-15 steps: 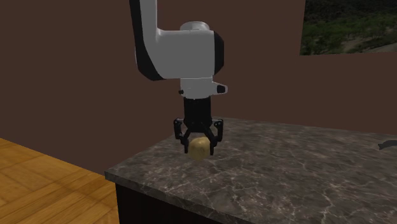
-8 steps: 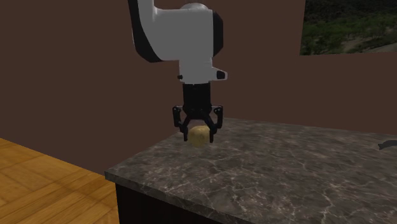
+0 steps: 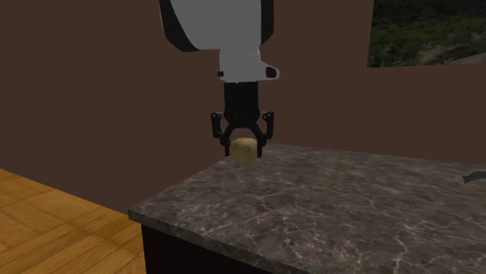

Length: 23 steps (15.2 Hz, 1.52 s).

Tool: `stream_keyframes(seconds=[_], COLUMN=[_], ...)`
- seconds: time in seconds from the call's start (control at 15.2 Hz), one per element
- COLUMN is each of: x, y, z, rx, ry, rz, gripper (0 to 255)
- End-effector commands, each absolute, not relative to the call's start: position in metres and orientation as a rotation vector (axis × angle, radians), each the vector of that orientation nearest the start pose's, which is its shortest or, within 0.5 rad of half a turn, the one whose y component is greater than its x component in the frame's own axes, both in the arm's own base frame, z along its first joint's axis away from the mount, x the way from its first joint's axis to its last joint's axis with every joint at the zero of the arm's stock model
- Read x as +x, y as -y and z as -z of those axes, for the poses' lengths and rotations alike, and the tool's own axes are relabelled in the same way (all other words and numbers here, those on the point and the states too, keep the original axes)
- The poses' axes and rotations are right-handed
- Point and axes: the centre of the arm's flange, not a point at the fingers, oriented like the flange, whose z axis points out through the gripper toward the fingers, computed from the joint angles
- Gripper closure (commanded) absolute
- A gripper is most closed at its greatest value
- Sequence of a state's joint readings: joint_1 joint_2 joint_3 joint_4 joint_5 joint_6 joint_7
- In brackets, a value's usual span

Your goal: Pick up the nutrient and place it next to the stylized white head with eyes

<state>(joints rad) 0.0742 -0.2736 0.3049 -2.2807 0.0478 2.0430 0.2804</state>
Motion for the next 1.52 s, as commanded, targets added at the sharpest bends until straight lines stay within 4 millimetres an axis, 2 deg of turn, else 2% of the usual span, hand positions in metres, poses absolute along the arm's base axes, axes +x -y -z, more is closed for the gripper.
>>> stream_keyframes(seconds=[0.0,0.79,1.45], x=[0.433,0.433,0.48], y=[-0.181,-0.181,-0.058], z=[-0.473,-0.533,-0.534], rx=[-3.168,-3.168,-3.168], ry=[0.107,0.107,0.107], rz=[0.056,0.056,0.056], gripper=[255,255,255])
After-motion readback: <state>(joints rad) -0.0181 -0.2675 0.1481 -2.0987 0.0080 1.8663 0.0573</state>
